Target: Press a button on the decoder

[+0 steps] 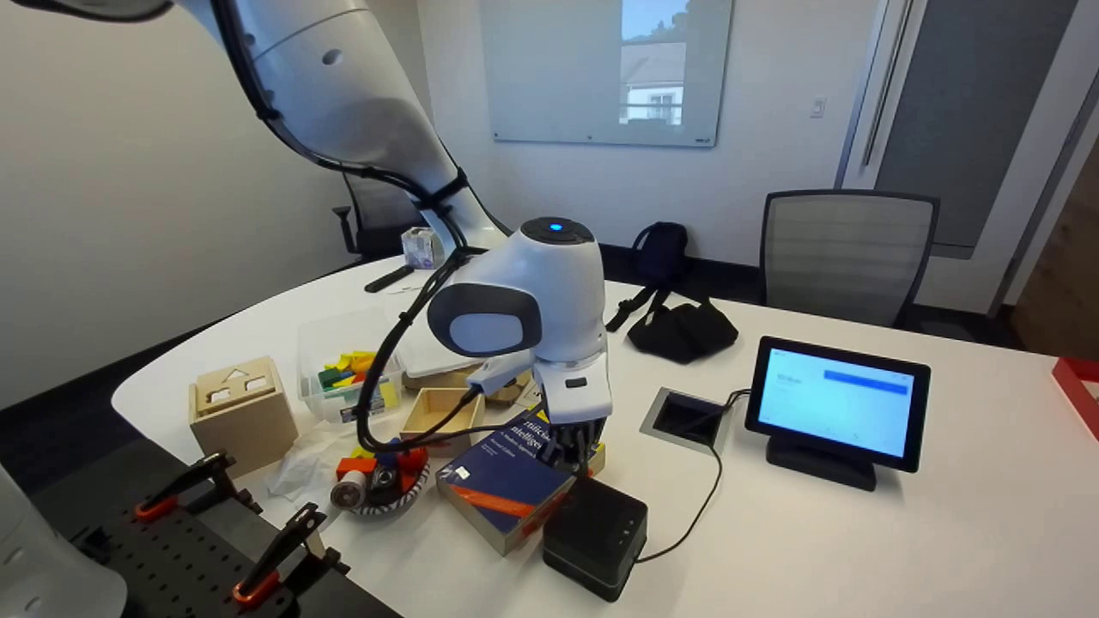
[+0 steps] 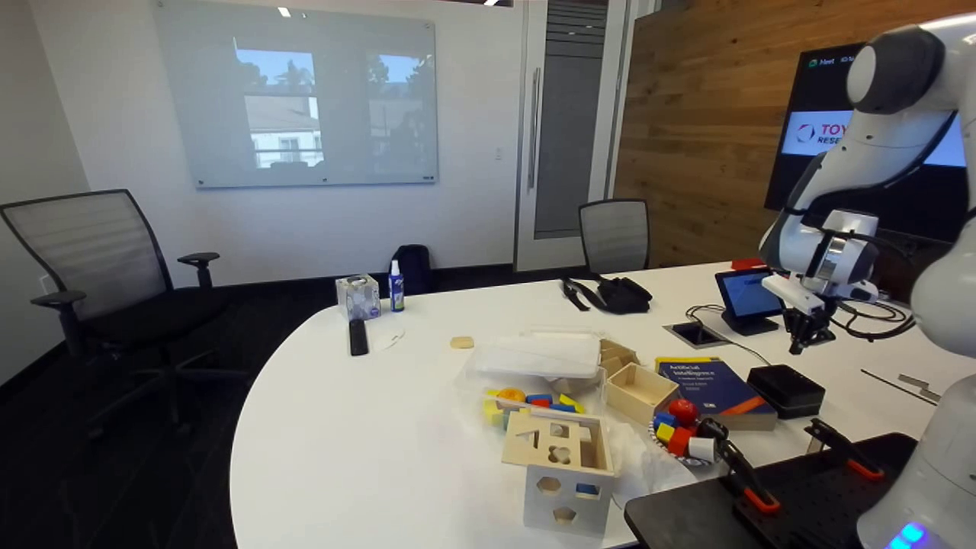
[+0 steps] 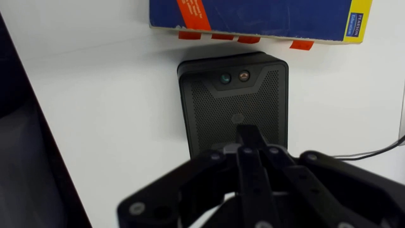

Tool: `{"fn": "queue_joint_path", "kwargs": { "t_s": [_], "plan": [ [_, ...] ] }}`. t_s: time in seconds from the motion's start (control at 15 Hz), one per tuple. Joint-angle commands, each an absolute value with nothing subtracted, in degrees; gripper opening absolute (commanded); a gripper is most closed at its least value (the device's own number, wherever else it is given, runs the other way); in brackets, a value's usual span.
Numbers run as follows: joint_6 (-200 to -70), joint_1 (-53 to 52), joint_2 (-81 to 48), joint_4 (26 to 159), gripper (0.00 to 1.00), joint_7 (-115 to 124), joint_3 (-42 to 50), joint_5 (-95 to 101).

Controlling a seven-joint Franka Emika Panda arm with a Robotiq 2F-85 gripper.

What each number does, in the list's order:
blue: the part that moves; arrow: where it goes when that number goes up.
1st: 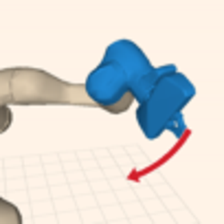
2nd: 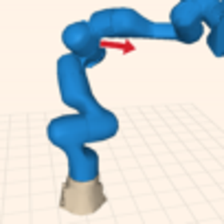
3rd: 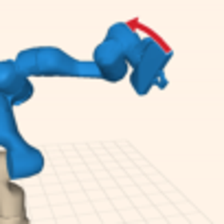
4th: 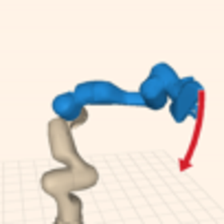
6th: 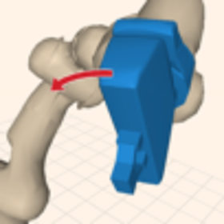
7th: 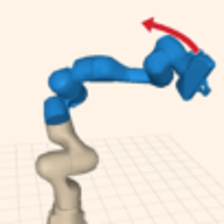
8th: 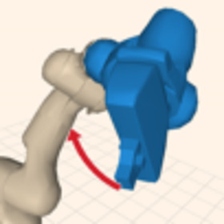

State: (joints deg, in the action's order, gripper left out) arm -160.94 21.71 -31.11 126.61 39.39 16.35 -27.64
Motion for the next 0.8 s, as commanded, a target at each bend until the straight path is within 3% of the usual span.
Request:
{"fn": "queue_joint_path", "kwargs": {
  "t_s": [0.0, 0.73],
  "plan": [
    [-159.85, 22.44, -34.63, 122.9, 0.0, 38.95, 16.55, -28.17],
    [-157.74, 23.28, -43.69, 114.17, 0.0, 40.3, 16.37, -28.12]
  ]
}}
